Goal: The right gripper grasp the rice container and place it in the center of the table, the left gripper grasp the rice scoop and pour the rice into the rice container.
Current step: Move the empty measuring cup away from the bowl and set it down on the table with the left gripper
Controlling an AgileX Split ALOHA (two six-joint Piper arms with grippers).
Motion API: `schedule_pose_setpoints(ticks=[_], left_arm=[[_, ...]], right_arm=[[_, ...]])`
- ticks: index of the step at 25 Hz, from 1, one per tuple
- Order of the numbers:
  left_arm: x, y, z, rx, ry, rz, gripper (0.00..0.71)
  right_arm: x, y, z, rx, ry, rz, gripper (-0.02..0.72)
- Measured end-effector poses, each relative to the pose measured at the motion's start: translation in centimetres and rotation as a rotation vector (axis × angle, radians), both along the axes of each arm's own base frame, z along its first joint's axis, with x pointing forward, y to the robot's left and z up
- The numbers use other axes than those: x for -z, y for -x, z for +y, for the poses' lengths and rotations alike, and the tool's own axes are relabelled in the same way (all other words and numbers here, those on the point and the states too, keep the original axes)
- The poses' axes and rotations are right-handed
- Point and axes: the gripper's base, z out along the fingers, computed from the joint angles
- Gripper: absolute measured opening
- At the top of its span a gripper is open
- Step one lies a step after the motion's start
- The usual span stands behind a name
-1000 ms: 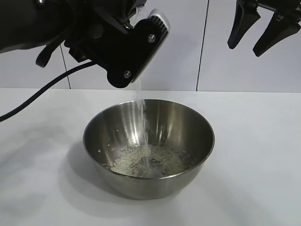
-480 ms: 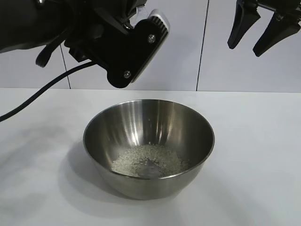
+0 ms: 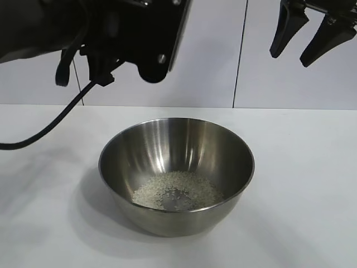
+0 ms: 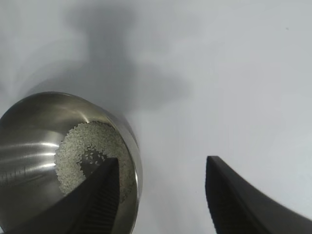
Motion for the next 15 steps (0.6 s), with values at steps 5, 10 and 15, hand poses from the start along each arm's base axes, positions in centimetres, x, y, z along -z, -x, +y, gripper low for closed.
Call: schedule_pose_setpoints(ticks=[5, 10, 15], left_arm=[[-2.1, -1.5, 4.2, -0.037, 0.392, 0.196, 0.007], [-2.1, -2.7, 7.9, -0.043, 0.722, 0.4, 0.007], [-1.4, -3.5, 10.5, -0.03, 1.02, 0.615, 0.007]], right_arm=[[0.0, 0.0, 0.0, 0.0, 0.0, 0.0, 0.37], [0.0, 0.0, 0.0, 0.0, 0.0, 0.0, 0.37], [0.0, 0.0, 0.0, 0.0, 0.0, 0.001, 0.37]])
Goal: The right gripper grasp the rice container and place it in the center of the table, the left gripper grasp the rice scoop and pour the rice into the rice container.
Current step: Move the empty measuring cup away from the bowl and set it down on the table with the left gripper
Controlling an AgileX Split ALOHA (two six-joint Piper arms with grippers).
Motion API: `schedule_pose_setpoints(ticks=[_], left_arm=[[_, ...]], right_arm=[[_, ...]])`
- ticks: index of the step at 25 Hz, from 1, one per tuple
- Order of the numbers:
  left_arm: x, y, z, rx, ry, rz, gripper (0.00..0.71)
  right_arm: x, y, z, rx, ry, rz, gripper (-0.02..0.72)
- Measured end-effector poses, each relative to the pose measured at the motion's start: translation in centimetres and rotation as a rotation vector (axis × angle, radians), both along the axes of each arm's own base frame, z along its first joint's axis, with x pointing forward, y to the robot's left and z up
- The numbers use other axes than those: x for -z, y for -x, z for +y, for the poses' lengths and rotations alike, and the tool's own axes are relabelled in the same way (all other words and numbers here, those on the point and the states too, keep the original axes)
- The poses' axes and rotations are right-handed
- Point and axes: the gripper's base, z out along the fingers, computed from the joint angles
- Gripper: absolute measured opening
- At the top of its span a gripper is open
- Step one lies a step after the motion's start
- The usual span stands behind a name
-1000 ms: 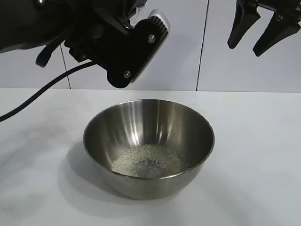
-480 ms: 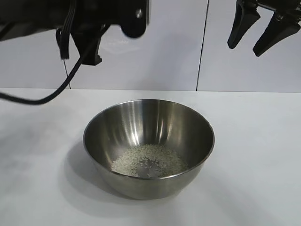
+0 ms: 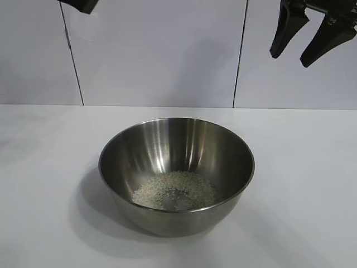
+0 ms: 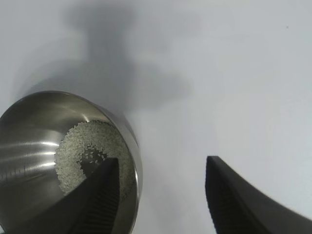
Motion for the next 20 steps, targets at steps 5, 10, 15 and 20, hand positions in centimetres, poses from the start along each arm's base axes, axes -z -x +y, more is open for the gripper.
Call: schedule_pose_setpoints(ticks=[5, 10, 15, 20], left_arm=[[0.7, -0.3, 3.0, -0.051, 0.172, 0.131, 0.007], [3.0, 0.4, 4.3, -0.091, 0.196, 0.196, 0.007], [5.8, 1.6, 4.6, -0.062, 0.082, 0.168, 0.007], [8.3, 2.2, 5.0, -0.022, -0.059, 0.187, 0.007]], right_arm=[[0.0, 0.0, 0.0, 0.0, 0.0, 0.0, 0.37], [0.0, 0.0, 0.0, 0.0, 0.0, 0.0, 0.37], [0.0, 0.0, 0.0, 0.0, 0.0, -0.002, 0.37], [0.0, 0.0, 0.0, 0.001, 0.0, -0.003, 0.37]])
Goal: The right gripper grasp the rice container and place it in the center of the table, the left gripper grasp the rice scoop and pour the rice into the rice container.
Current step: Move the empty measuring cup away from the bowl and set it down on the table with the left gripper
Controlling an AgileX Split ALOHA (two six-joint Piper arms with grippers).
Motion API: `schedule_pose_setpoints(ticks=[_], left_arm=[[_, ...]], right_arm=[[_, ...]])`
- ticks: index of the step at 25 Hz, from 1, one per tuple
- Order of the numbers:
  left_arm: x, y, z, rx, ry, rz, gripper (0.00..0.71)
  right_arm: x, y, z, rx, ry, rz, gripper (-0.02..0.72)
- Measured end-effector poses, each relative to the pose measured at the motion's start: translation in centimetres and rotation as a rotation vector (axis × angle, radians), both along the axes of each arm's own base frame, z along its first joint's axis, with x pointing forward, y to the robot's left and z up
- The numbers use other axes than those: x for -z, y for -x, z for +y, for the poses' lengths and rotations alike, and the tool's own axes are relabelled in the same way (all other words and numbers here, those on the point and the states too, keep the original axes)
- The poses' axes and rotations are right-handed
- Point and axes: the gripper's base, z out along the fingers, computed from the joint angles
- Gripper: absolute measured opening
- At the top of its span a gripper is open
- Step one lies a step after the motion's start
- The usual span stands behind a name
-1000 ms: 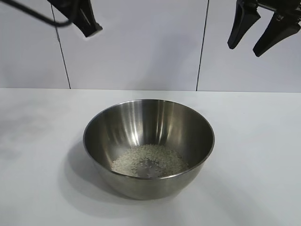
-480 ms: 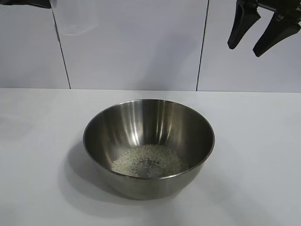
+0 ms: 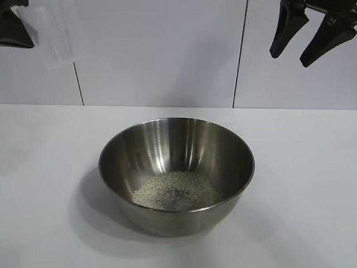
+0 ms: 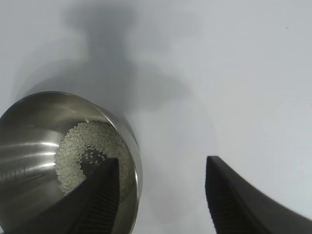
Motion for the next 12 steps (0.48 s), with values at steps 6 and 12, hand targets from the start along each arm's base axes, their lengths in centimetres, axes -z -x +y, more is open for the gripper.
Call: schedule_pose_setpoints(ticks=[6, 12], left_arm=[[3.0, -0.9, 0.2, 0.043, -0.102, 0.065, 0.007], [5.0, -1.4, 0.2, 0.1, -0.176, 0.096, 0.007]], right_arm=[[0.0, 0.0, 0.0, 0.0, 0.0, 0.0, 0.37], [0.0, 0.0, 0.0, 0.0, 0.0, 0.0, 0.37]])
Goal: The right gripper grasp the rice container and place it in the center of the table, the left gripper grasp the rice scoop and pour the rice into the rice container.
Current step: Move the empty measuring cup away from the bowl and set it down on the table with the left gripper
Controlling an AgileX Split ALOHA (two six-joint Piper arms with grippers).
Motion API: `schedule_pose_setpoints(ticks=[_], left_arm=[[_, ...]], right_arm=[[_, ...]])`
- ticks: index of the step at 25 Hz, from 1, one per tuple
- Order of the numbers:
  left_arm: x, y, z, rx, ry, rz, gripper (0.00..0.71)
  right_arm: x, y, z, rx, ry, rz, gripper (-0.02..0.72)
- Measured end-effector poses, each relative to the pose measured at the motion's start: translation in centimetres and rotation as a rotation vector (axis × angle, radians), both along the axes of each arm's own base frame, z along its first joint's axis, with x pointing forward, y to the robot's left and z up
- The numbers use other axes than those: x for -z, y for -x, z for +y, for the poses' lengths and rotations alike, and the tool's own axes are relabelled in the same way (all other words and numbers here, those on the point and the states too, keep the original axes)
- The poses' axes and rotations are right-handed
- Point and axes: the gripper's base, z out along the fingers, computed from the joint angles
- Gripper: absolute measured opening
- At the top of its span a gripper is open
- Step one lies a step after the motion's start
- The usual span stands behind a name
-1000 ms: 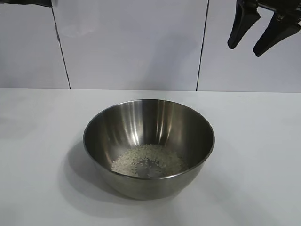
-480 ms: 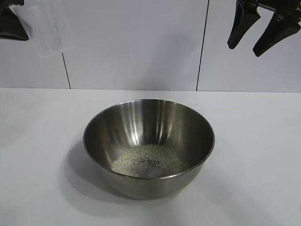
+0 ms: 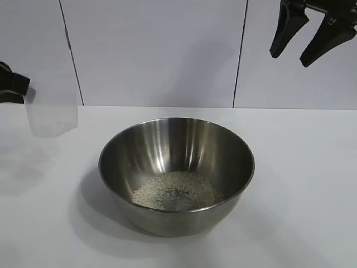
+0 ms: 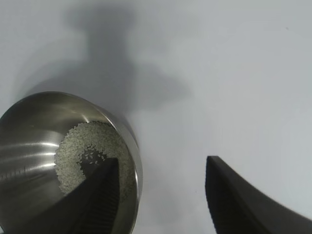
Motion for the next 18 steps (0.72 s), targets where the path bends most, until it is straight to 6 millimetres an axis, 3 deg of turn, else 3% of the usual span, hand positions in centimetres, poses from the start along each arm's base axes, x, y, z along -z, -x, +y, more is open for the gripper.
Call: schedule_pose_setpoints(ticks=[6, 13, 18], left_arm=[[0.7, -1.2, -0.2, 0.051, -0.042, -0.008, 0.007], [3.7, -2.4, -0.8, 0.089, -0.008, 0.072, 0.007], [4.2, -3.0, -1.1, 0.14, -0.014, 0.064, 0.007]], right_arm=[[0.0, 0.0, 0.0, 0.0, 0.0, -0.002, 0.37], [0.0, 0.0, 0.0, 0.0, 0.0, -0.002, 0.37], [0.0, 0.0, 0.0, 0.0, 0.0, -0.002, 0.37]])
